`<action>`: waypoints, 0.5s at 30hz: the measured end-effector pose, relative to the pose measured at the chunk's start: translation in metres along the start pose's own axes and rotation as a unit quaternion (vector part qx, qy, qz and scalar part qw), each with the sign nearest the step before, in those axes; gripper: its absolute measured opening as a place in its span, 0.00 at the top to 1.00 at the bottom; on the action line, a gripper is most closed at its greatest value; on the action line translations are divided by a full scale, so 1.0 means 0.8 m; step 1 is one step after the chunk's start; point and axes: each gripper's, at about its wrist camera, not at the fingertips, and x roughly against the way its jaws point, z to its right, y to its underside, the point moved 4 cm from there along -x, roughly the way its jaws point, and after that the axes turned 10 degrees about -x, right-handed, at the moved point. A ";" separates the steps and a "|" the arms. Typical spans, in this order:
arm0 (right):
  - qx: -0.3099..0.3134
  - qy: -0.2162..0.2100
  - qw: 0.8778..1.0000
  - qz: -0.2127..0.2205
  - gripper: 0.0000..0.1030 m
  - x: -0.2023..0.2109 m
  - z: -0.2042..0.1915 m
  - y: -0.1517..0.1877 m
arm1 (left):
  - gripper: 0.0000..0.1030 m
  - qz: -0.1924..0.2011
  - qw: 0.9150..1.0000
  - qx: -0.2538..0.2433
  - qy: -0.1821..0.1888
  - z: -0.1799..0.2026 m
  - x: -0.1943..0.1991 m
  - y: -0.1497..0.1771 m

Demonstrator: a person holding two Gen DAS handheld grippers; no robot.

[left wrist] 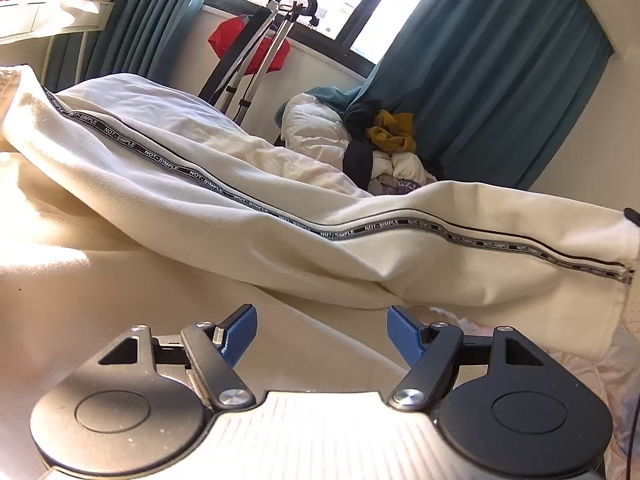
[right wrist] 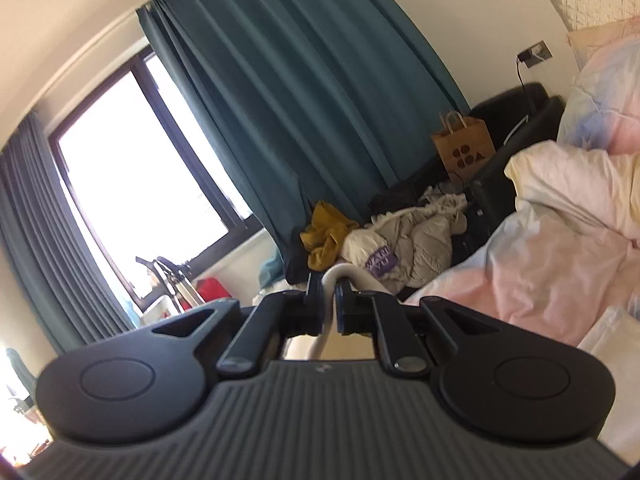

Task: Fold clothes

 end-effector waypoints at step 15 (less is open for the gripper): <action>-0.001 0.134 0.990 -0.034 0.91 -0.169 0.085 -0.073 | 0.28 0.003 0.999 0.025 -0.024 -0.015 -0.002 0.000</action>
